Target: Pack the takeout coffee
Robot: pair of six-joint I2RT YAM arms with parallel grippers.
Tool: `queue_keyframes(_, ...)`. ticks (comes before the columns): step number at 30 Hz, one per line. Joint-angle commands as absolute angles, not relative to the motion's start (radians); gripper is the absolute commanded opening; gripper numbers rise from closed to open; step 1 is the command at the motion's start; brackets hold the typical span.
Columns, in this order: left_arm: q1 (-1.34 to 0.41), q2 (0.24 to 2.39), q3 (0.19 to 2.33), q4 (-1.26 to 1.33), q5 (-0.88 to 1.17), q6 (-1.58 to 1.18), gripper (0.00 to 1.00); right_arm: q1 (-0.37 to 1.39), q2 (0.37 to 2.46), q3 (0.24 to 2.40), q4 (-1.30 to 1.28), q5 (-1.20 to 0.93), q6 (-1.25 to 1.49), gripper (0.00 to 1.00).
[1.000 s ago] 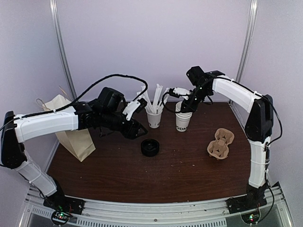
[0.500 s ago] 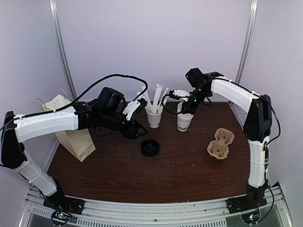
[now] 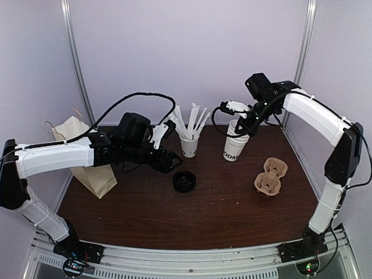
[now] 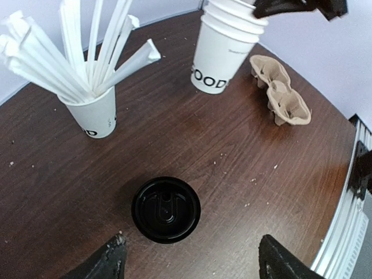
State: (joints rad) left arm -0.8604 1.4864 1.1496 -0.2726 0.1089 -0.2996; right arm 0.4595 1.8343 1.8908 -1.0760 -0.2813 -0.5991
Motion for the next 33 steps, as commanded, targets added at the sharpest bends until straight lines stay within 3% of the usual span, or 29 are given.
queue_keyframes(1, -0.906, 1.421, 1.062, -0.059, -0.030, -0.536, 0.79, 0.492, 1.689, 1.721, -0.956, -0.228, -0.604, 0.00)
queue_keyframes(8, -0.941, 1.489, 0.836, 0.452, -0.096, -1.129, 0.76, 0.573, 1.571, 1.600, -0.933, -0.303, -0.566, 0.00)
queue_keyframes(18, -1.026, 1.681, 0.969, 0.560, -0.028, -1.167, 0.76, 0.736, 1.552, 1.523, -0.902, -0.280, -0.519, 0.00)
queue_keyframes(33, -1.028, 1.792, 1.046, 0.614, 0.000, -1.267, 0.72, 0.797, 1.556, 1.514, -0.910, -0.270, -0.502, 0.00)
